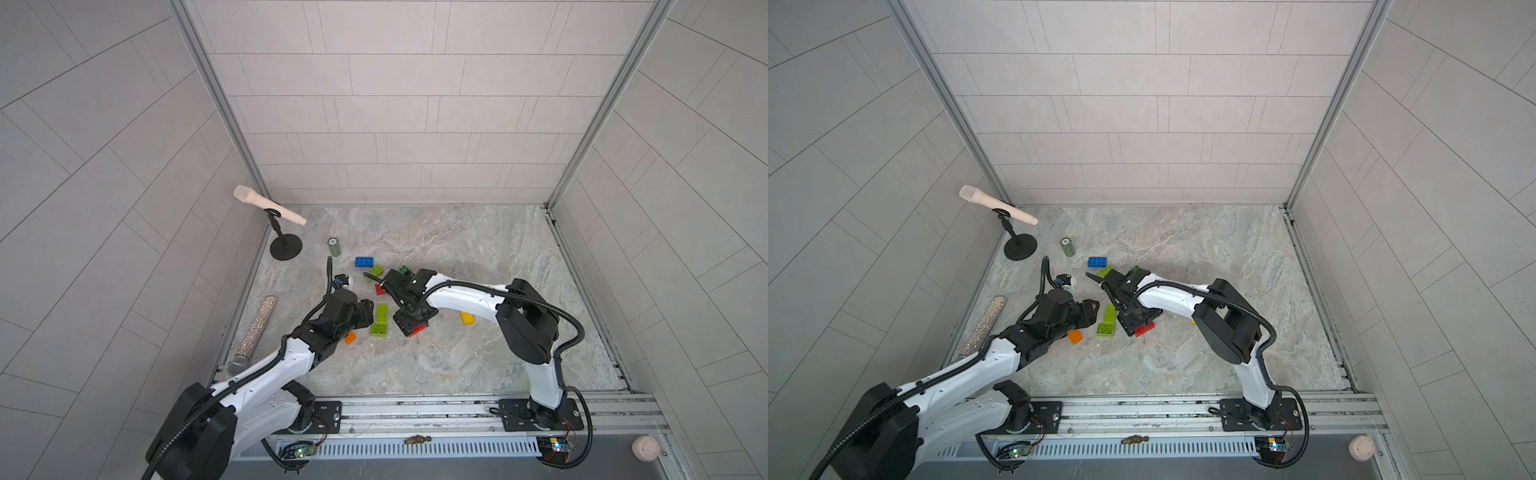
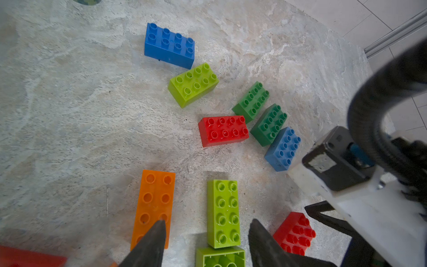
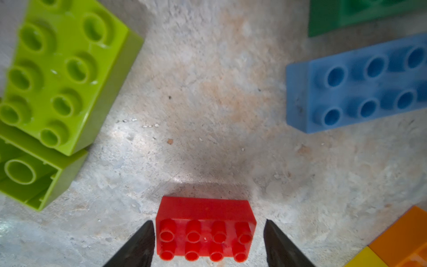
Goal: Assemble a rectangle with lego
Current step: Pick up the lego brick from the center of the board.
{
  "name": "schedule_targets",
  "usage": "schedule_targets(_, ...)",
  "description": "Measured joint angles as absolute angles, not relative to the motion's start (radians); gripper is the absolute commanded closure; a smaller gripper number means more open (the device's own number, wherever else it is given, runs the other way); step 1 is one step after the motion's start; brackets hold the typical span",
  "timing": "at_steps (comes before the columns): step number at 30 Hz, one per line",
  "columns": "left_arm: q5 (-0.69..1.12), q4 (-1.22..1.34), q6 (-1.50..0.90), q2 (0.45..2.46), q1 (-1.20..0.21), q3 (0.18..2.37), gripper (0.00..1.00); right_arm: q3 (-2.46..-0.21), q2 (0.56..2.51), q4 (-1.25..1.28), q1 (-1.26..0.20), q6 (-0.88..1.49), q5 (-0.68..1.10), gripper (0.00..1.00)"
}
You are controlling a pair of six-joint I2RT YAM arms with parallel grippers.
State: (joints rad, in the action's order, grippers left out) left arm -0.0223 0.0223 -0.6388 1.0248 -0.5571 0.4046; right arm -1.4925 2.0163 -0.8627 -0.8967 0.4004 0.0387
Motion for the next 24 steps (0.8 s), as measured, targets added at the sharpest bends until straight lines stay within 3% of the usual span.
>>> schedule_targets(24,-0.004,0.041,-0.638,1.055,-0.557,0.405,0.38,-1.493,2.033,-0.860,-0.896,0.404,0.041,0.27)
